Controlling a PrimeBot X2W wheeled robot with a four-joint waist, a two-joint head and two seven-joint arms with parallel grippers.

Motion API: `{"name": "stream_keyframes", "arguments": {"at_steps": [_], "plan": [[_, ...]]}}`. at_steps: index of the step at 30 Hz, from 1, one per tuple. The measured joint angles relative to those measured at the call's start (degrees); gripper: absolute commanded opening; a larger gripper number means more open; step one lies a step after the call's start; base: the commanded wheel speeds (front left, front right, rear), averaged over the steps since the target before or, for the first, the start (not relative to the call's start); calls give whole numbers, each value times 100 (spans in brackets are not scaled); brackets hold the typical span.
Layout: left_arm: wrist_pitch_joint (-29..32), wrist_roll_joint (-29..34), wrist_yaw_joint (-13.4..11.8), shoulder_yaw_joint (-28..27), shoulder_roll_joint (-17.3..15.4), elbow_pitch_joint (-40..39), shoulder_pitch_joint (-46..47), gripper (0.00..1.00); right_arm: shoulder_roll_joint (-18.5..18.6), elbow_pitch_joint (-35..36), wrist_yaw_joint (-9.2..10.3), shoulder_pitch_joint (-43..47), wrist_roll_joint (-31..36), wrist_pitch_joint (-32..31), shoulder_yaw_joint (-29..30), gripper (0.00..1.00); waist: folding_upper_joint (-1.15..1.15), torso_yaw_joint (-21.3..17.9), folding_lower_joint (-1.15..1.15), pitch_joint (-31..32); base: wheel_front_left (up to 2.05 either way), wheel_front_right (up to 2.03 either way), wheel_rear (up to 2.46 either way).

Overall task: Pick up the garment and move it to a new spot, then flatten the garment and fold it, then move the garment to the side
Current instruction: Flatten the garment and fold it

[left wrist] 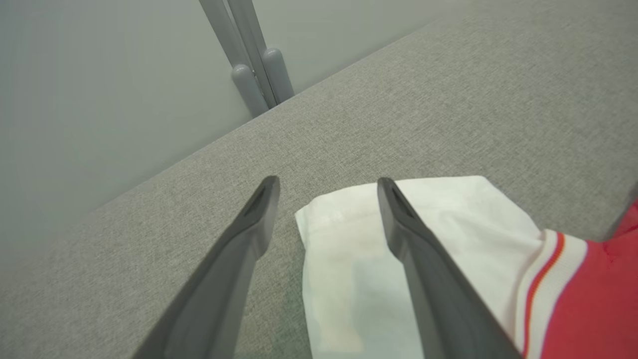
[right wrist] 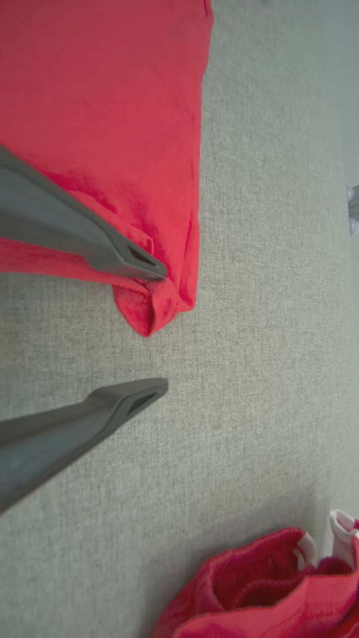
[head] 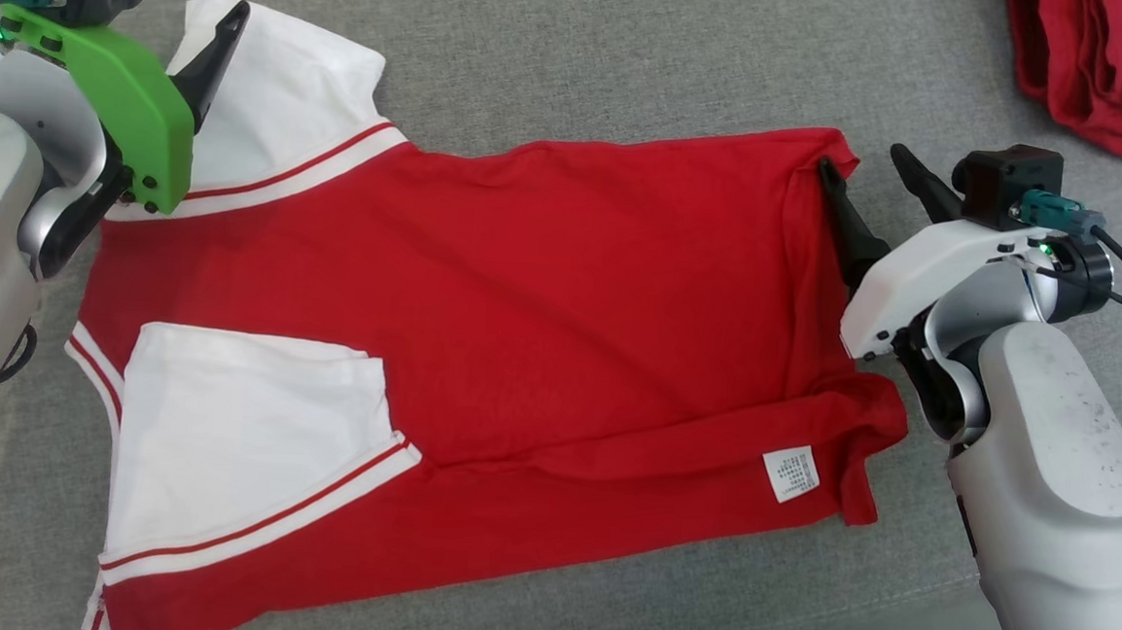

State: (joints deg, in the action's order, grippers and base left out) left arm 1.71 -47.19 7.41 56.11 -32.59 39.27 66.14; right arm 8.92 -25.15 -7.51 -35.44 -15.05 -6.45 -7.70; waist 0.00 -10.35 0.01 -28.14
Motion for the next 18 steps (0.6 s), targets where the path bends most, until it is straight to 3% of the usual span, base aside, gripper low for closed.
{"name": "stream_keyframes", "arguments": {"at_steps": [9,18], "plan": [[-8,-514,0,687,-120,426,246,100,-91,-269,0,-294,-103,163,-321,100,0,-192,0,-204,0,0,0],[-103,-843,0,854,22,1159,497,100,-129,-272,2,-404,-305,119,-587,100,0,-226,-1,-286,0,0,0]]}}
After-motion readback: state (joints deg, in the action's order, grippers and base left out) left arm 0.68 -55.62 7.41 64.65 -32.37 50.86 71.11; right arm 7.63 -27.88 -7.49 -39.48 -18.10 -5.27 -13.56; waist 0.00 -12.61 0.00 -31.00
